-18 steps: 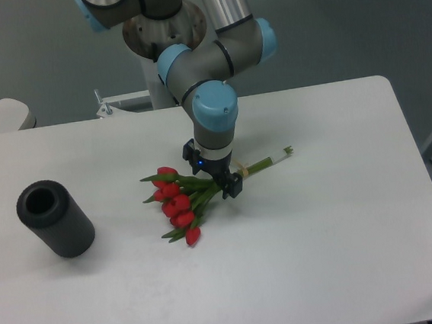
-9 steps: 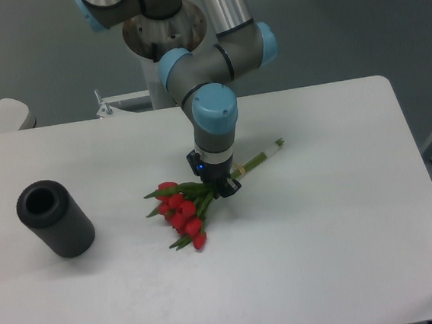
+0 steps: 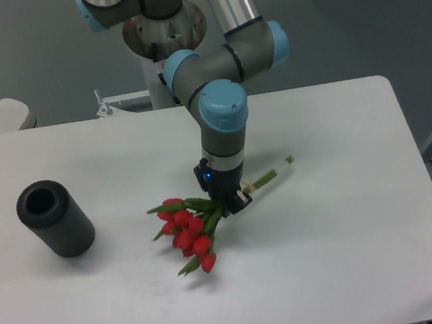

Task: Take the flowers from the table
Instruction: 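Lift the red tulip bouquet by its stems off the table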

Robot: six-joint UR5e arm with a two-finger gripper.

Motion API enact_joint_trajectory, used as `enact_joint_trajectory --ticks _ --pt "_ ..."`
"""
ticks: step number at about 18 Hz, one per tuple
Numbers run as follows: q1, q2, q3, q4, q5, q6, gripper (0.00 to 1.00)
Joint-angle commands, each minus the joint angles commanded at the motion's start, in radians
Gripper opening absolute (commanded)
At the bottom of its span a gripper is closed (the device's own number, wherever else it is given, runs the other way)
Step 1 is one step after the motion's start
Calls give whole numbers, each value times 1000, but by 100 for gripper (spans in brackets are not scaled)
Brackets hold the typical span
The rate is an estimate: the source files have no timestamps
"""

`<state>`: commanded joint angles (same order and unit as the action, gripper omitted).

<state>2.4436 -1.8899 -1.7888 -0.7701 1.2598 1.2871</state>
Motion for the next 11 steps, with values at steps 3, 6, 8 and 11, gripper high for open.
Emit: enact_joint_trajectory --ticks 3,6,8,11 --pt "0 -9 57 2 -91 -5 35" --pt "-2 -37 117 2 -160 -17 35" --pt "-28 -60 161 11 -209 -52 35" --pt "-47 -84 219 11 -238 -159 36"
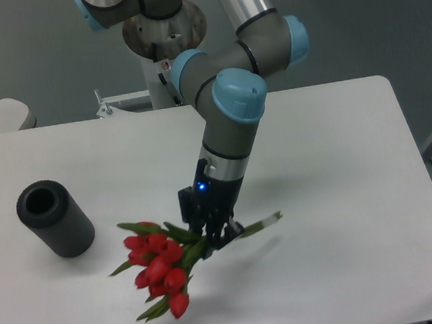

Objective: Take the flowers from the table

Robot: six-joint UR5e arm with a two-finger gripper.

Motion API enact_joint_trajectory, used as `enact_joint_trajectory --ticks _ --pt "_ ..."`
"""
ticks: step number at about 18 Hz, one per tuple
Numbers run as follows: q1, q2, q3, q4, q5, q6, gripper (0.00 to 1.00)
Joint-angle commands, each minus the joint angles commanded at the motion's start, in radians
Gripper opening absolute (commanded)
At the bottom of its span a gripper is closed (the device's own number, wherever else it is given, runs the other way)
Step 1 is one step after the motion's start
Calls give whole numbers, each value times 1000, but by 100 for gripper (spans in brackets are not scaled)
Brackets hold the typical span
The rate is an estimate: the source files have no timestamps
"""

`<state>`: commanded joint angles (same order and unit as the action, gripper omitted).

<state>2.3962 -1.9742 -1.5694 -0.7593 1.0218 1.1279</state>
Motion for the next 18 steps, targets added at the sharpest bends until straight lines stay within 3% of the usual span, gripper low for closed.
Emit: enact_joint_trajectory --ticks 5,18 --pt "-5 -11 58 0 -101 -111 36" --pt "-17 24 65 0 -124 -208 34"
